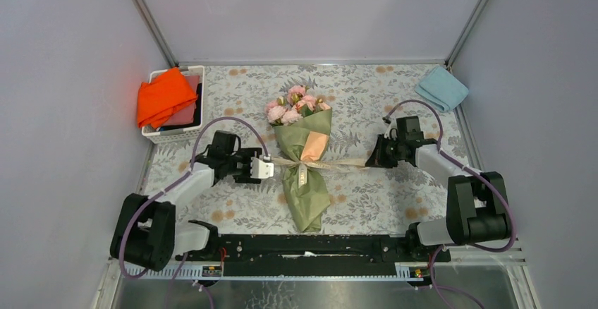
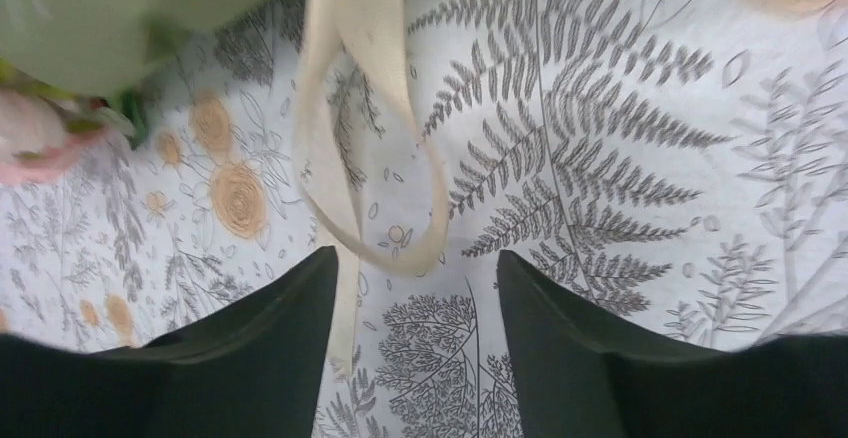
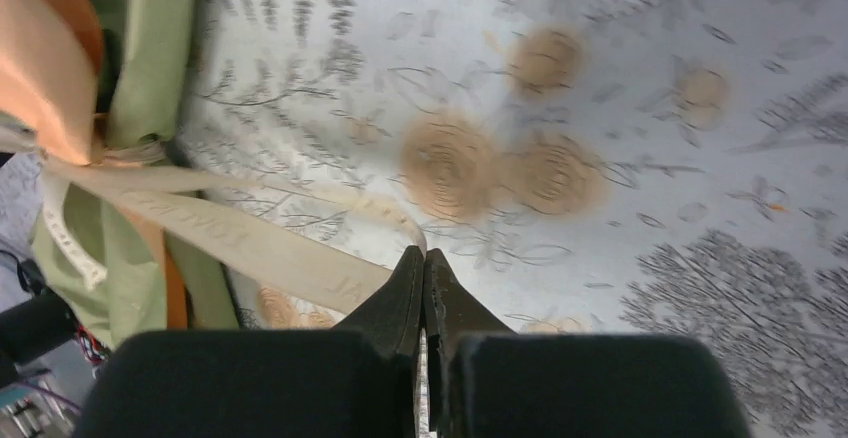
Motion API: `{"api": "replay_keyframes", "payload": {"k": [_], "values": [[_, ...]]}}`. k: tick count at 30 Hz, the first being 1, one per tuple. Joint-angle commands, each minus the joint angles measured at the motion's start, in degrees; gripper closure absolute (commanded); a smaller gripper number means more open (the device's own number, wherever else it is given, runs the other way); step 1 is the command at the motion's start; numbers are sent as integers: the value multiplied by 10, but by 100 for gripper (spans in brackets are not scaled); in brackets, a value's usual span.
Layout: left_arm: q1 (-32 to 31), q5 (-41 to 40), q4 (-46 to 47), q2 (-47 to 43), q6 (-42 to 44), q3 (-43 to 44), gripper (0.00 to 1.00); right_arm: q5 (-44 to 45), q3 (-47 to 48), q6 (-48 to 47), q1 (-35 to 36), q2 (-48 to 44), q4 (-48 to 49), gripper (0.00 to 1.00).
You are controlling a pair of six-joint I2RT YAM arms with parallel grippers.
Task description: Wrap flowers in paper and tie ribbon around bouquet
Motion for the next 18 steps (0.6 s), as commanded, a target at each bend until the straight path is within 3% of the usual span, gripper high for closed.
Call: {"api": "replay_keyframes", "payload": {"k": [1,4,8,10,13,18], "values": [[-35,20,-178,-59,-1,92,30,2,58,-4,56,7,0,100],[-90,55,-205,-101,-65,149,26,-24,84,9,85,22,9,100],[-261,-30,-153,-97,-201,171,32,-29,102,19,101,30,35,100],[-316,-51,-134,-59,-245,177,33,-31,108,18,101,36,43,100],[-368,-94,-73,-4,-280,171,30,-37,120,14,101,45,43,100],[-393,-148,-23,49,-306,164,25,-36,113,13,102,46,54,100]]}}
